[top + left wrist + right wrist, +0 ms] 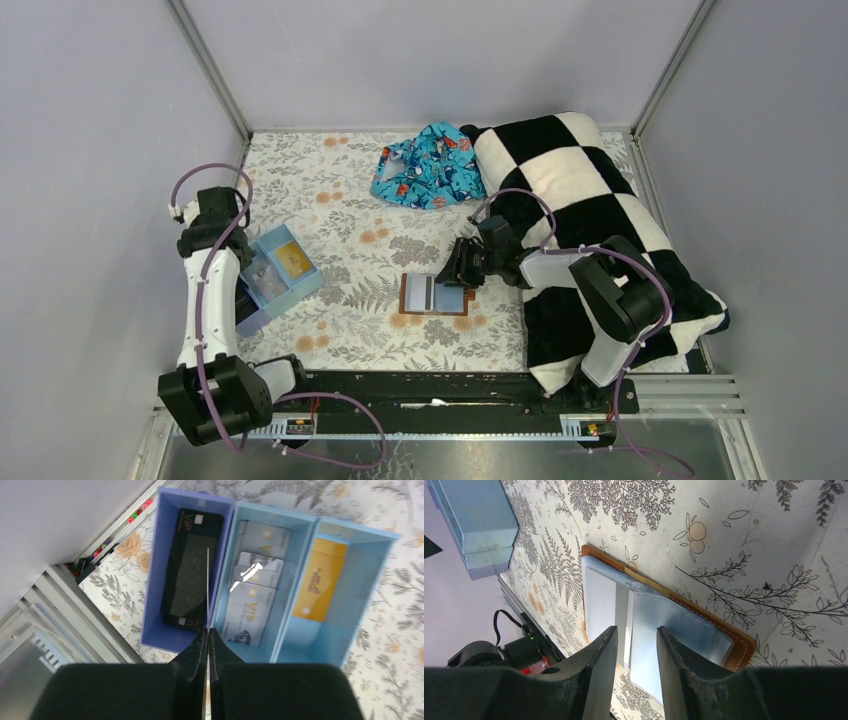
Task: Take the credit cards out of the card holder
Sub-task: Place the credit card in the storage box.
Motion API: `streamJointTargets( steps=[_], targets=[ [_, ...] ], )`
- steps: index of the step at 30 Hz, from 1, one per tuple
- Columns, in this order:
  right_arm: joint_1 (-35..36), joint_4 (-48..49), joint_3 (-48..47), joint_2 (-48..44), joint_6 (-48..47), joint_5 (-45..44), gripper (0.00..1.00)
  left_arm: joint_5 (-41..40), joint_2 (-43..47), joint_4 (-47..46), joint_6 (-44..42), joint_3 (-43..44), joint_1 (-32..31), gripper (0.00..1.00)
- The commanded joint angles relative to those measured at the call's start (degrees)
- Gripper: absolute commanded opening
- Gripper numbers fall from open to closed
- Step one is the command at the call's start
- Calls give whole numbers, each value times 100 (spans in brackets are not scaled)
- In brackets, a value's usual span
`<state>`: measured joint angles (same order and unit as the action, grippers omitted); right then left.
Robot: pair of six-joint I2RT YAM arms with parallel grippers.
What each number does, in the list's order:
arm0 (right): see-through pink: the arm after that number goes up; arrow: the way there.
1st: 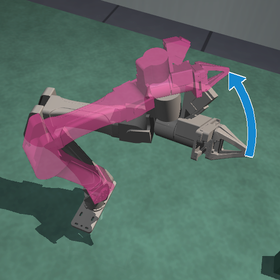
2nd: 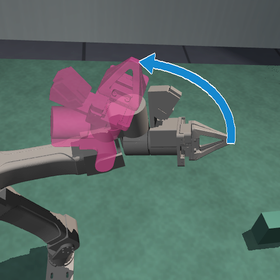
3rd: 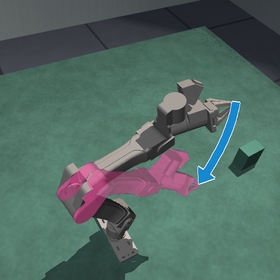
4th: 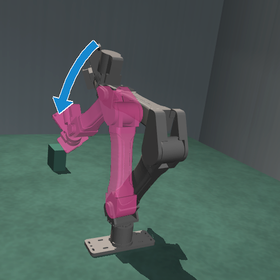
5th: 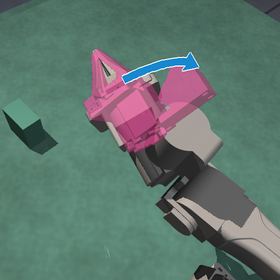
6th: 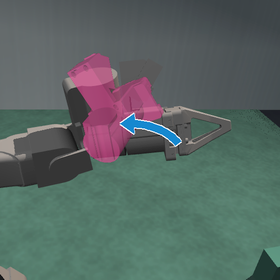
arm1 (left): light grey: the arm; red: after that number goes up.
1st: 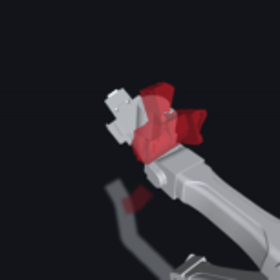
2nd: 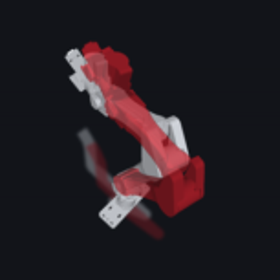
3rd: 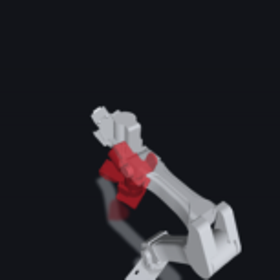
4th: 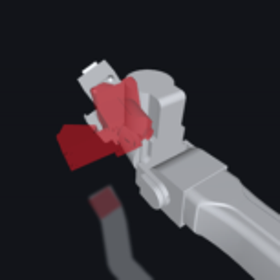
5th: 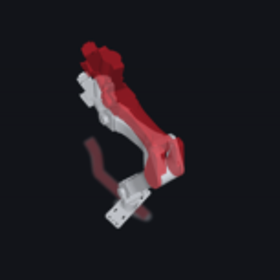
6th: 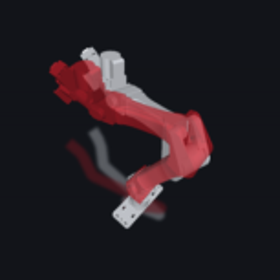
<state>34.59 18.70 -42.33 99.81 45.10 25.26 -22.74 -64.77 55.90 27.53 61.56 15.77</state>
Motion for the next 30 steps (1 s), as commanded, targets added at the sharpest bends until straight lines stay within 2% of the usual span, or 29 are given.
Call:
streamJointTargets(
  steps=[1,4,8,11,21,28,30],
  targets=[
    [54,-402,-104,47,-179,61,43,-325,-25,-527,28,-328,256,0],
    [48,-436,-143,107,-167,100,43,-15,-75,-712,-99,-433,422,0],
    [51,-541,-223,150,-210,95,43,1037,-171,-918,-275,-414,619,0],
    [55,-598,-264,177,-244,109,43,1266,-206,-999,-281,-444,738,0],
    [48,-688,-330,258,-314,167,43,891,221,-864,-135,-476,916,0],
    [53,-709,-373,315,-342,195,43,-253,191,-465,-270,-190,904,0],
    [48,-763,-397,320,-385,200,43,-364,153,-448,-193,-241,903,0]
  ],
)
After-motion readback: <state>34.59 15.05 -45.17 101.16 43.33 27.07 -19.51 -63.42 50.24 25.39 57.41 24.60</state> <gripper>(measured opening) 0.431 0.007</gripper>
